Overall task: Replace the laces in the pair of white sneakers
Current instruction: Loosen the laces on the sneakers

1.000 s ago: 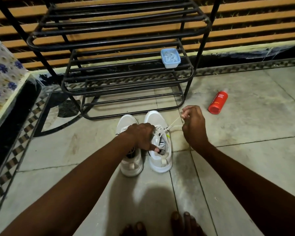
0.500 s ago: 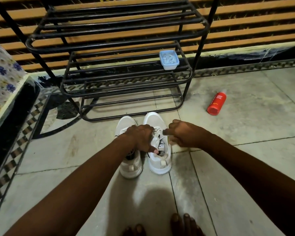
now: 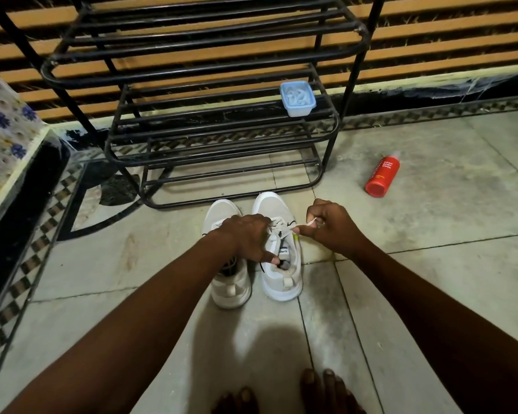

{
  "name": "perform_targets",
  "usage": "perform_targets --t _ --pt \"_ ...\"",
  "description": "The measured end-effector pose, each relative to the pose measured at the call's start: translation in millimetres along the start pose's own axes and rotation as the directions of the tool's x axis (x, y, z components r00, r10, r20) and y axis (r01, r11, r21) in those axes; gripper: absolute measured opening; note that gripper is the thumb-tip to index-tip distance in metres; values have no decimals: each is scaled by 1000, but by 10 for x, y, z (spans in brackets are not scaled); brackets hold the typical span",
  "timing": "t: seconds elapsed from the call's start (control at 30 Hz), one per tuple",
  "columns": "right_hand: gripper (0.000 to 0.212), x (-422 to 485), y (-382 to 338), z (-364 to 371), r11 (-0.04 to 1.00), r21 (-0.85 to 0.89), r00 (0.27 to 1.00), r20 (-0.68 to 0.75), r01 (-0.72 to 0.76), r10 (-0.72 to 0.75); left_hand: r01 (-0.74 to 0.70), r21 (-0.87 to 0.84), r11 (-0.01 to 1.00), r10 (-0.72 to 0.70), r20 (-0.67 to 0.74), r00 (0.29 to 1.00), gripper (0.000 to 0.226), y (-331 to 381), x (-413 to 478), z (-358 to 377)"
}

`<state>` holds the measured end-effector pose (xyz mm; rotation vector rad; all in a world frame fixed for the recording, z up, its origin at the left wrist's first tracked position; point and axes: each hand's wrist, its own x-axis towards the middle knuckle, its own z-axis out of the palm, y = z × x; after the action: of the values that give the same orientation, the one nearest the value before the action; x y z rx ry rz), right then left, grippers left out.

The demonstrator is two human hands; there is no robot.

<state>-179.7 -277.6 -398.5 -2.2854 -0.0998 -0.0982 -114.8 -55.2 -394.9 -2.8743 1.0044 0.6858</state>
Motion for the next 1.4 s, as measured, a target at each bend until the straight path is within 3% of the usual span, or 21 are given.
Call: perform_targets --t 0.17,0.27,0.37,0.53,0.63,0.77,0.9,1.0,1.1,1.17,1.27,1.4 --pt "28 -89 -17 125 993 9 993 36 115 -115 65 -55 996 -65 -15 998 91 56 -26 41" --pt "24 -71 -27 112 992 73 995 -3 103 -103 83 -56 995 -87 -63 994 75 90 -67 85" --pt "38 -64 -10 105 974 226 998 -70 9 7 55 -15 998 -56 -108 993 66 105 -102 74" --pt "22 -12 141 -111 838 539 930 -258 -85 260 16 24 1000 -13 -117 993 58 105 -148 102" --pt "27 -19 236 -287 900 412 926 -268 -141 267 20 -17 1000 -22 -91 996 61 114 -131 105" --pt "26 -135 232 -160 967 136 963 -133 -215 233 50 -67 996 -59 -133 989 60 145 -96 119" --pt "24 -204 170 63 956 -23 956 -6 -292 292 62 -106 992 -87 -252 964 50 223 -95 133" --pt "26 -276 97 184 941 -205 963 -46 -271 267 66 -164 984 -115 -310 944 35 314 -73 125" --pt "20 -358 24 264 985 -129 990 -104 -113 100 81 -181 980 -139 -339 930 27 377 -29 110" --pt "23 -414 -6 331 999 -31 997 -70 -28 25 82 -193 978 -145 -336 931 27 388 -2 79" --pt "35 -496 15 467 996 -73 998 -33 48 -51 74 -177 982 -130 -333 934 25 387 14 48" --pt "27 -562 42 623 997 -72 990 -144 -8 -2 38 -185 982 -100 -341 935 19 390 -12 20"
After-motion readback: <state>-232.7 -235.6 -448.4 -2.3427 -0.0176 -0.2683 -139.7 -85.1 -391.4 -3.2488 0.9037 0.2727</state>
